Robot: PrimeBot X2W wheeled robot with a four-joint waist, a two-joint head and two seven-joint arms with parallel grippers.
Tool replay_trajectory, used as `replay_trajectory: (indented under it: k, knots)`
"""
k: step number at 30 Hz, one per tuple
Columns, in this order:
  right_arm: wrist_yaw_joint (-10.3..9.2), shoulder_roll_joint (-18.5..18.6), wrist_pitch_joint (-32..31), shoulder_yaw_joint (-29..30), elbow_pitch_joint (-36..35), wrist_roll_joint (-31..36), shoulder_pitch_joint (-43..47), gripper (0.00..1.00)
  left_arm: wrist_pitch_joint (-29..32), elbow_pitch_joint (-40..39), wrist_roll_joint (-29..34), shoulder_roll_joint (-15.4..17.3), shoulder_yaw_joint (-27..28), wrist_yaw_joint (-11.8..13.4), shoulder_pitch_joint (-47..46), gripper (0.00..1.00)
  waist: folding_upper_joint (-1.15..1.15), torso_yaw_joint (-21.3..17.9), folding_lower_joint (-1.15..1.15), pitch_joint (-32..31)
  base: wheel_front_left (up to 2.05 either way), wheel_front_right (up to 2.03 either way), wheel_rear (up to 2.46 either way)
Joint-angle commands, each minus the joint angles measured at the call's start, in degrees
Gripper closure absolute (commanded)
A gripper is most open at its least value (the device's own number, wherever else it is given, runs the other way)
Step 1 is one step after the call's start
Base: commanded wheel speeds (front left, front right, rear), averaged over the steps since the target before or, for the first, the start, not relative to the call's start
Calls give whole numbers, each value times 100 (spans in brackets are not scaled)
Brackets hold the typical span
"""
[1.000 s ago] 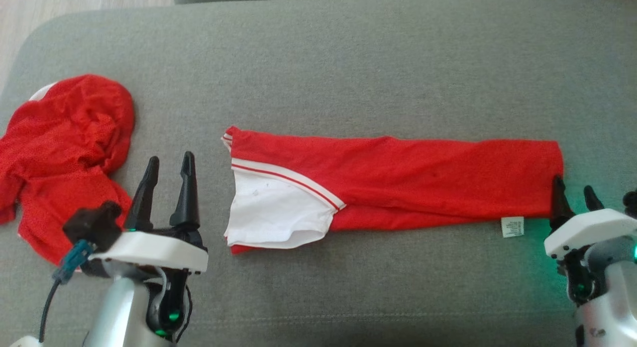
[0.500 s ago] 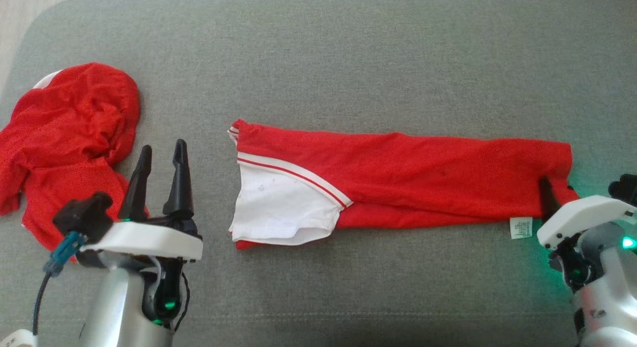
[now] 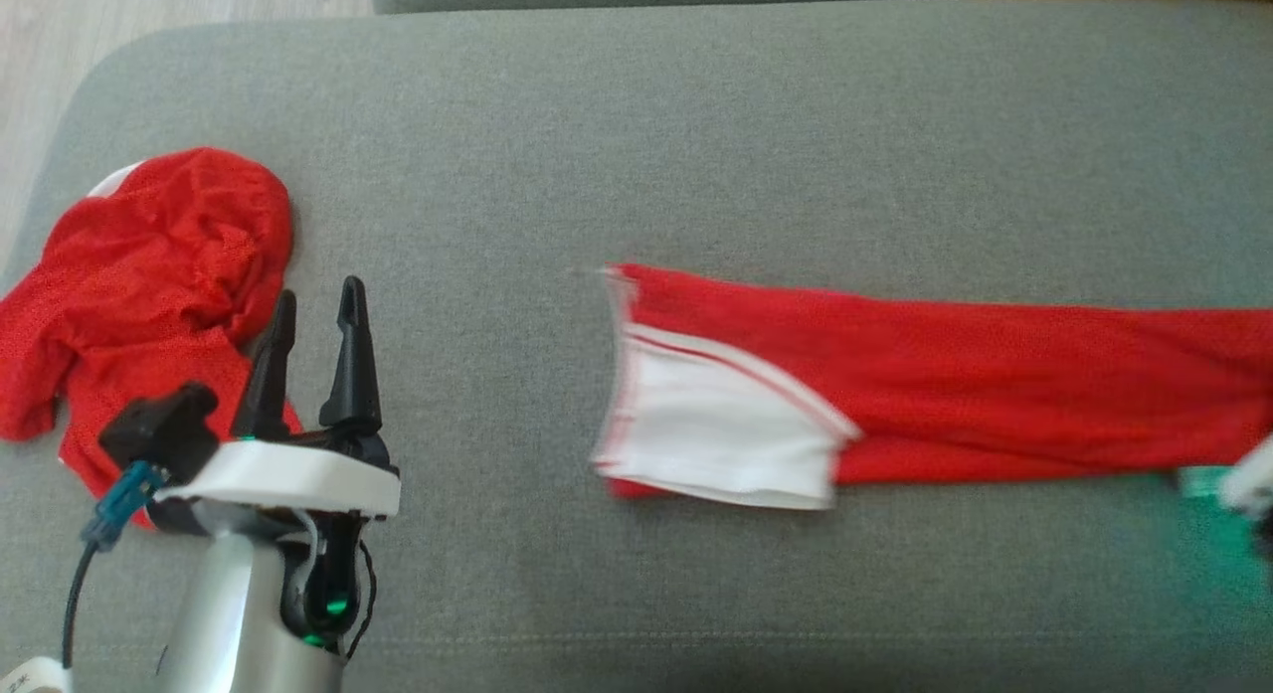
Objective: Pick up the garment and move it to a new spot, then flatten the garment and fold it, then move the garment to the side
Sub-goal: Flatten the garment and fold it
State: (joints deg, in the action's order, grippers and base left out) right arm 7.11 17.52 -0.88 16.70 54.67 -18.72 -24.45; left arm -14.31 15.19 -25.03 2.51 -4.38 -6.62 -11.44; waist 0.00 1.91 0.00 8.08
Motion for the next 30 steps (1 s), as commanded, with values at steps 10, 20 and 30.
replay_trajectory:
  k: [10,20,30]
  knots:
    - [37,-213,478,1019,-75,1517,-715,100,-69,-94,-121,39,190,9,-48,0,0,-78,0,-306,0,0,0]
    - [37,-987,15,56,-1223,999,-526,100,-69,-116,-179,38,193,85,161,0,0,-302,0,-688,0,0,0]
    - [37,-1454,-772,-1497,-3117,-767,188,100,-69,-107,-227,37,39,90,266,0,0,-380,0,-755,0,0,0]
